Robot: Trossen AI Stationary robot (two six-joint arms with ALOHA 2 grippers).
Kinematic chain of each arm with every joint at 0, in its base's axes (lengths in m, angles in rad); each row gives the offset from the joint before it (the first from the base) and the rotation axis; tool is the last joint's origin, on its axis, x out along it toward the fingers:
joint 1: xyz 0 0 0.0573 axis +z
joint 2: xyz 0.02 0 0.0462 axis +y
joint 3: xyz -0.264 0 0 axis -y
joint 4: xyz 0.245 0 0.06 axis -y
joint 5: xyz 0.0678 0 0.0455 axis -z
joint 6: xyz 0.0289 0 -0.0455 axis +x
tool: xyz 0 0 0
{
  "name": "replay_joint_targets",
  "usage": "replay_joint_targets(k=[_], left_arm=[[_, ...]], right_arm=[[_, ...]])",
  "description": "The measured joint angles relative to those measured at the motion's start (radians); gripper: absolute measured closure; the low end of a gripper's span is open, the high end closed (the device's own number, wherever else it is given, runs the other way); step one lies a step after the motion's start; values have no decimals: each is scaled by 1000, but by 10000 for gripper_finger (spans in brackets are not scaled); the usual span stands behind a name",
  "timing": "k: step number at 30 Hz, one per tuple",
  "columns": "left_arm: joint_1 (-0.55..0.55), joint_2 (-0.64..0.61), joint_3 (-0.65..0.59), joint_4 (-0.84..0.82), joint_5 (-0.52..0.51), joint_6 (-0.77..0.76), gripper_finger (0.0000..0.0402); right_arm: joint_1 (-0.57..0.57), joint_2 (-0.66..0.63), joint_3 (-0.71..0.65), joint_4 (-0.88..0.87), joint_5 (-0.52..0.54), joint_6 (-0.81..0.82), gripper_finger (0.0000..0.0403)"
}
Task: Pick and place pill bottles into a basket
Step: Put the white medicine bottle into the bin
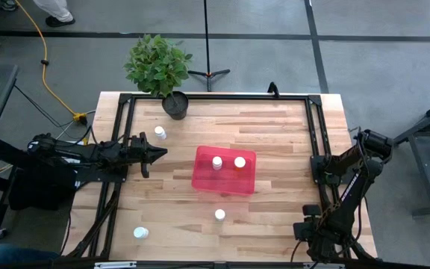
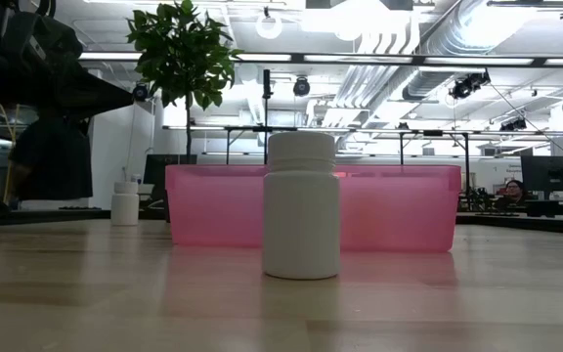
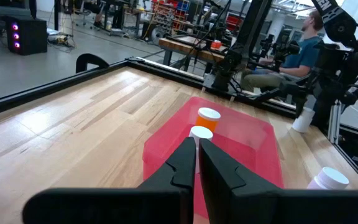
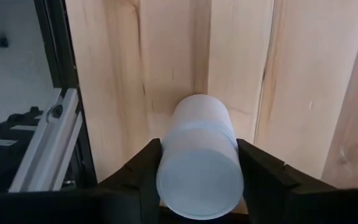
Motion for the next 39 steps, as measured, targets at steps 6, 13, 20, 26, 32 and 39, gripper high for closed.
replay_joint_targets(k=[6, 13, 20, 26, 32, 39], left_arm=[[0, 0, 0, 0, 0, -1, 344], [0, 0, 0, 0, 0, -3, 344], [0, 0, 0, 0, 0, -3, 344], [0, 0, 0, 0, 0, -3, 344], [0, 0, 0, 0, 0, -3, 344], [0, 0, 0, 0, 1, -9, 344]], right_arm=[[0, 0, 0, 2, 1, 34, 239], [-21, 0, 0, 4, -18, 34, 240], [-53, 0, 0, 5, -27, 24, 240], [-81, -4, 0, 4, -32, -11, 240], [-107, -26, 4, 0, -27, -24, 240], [-135, -50, 4, 1, -28, -48, 240]])
